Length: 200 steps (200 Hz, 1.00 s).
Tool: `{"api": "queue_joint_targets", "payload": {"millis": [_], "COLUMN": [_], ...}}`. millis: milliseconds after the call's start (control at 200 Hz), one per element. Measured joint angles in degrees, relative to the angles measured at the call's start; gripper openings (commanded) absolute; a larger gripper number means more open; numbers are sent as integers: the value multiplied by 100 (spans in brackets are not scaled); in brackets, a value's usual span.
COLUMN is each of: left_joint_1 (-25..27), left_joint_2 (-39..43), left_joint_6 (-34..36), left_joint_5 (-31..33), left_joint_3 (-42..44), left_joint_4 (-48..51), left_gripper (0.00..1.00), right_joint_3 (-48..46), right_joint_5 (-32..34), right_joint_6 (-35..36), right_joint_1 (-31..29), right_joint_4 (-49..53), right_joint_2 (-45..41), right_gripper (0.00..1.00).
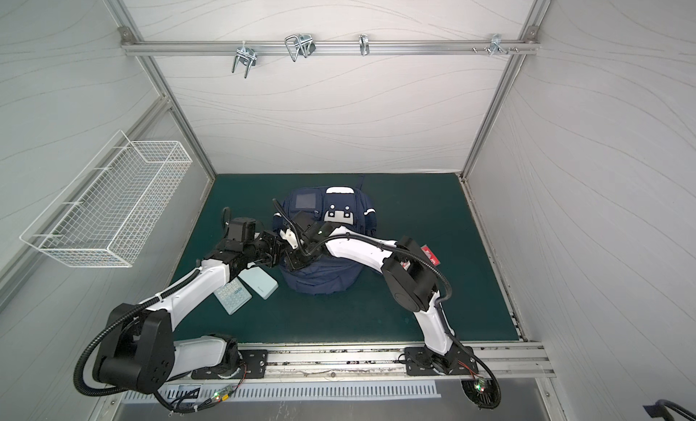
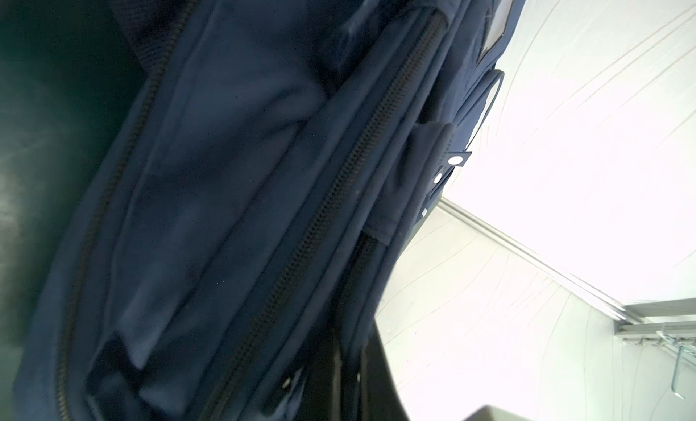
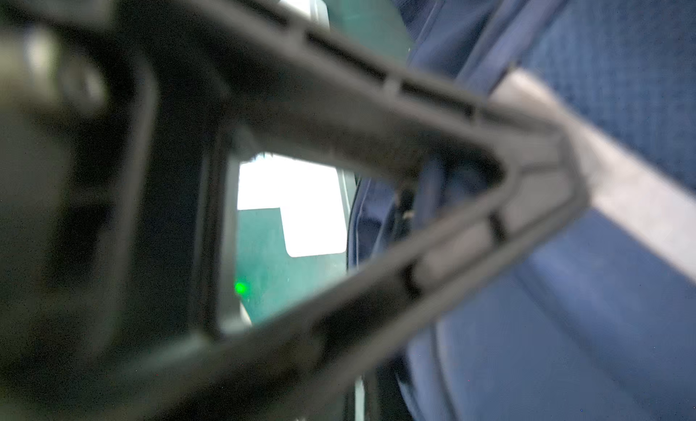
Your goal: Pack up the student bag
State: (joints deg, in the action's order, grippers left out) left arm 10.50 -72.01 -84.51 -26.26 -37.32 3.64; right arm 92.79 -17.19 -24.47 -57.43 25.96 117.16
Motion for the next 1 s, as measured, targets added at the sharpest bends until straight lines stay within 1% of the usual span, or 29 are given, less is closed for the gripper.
{"api": "queue_joint_targets", "payload": {"millis": [165,295,330,380,405,455,530,555,630,660,700,800,881,901,931,941,951,1001], "left_joint_1": [81,81,76,59,46,-9,-37,-39,-44,-46,-59,-94,-138,-160,-199,-214,-238,-387], "left_joint_2": [57,15,-42,-168,-243,-426,-662,-706,-802,-839,-868,-876,-828,-798,-730,-702,-669,-490], "left_joint_6": [-107,-96,-66,33,72,286,614,734,1082,1237,1386,1878,2317,2435,2586,2603,2649,2859], "left_joint_5": [214,208,175,96,52,-37,-195,-229,-330,-376,-435,-396,-140,-50,83,129,203,461], "left_joint_3": [164,127,68,-63,-142,-341,-686,-800,-1134,-1287,-1469,-1934,-2277,-2343,-2404,-2415,-2428,-2433], "left_joint_4": [-74,-92,-52,24,90,315,756,911,1351,1521,1725,2365,2907,3049,3235,3300,3386,3731], "left_gripper": [0,0,0,0,0,0,0,0,23,32,40,56,62,71,76,78,79,81], "right_joint_3": [-280,-155,-92,-61,-59,-111,-369,-472,-844,-970,-1139,-1346,-1329,-1309,-1266,-1246,-1228,-1108], "right_joint_5": [-221,-304,-273,-210,-192,-125,92,201,562,680,846,1040,1165,1196,1248,1276,1287,1381], "right_joint_6": [-286,-387,-400,-415,-400,-345,-302,-284,-177,-122,-26,195,315,345,387,407,409,529], "right_joint_1": [42,72,72,76,79,74,42,26,-39,-74,-116,-337,-560,-616,-704,-728,-758,-890], "right_joint_4": [-496,-448,-402,-365,-389,-358,-402,-402,-334,-289,-205,-37,33,61,114,133,149,247], "right_joint_2": [-9,9,15,15,11,-50,-304,-426,-907,-1095,-1362,-1788,-1829,-1805,-1759,-1740,-1714,-1591], "right_gripper": [0,0,11,34,43,55,62,67,79,81,82,86,88,89,93,97,99,99]}}
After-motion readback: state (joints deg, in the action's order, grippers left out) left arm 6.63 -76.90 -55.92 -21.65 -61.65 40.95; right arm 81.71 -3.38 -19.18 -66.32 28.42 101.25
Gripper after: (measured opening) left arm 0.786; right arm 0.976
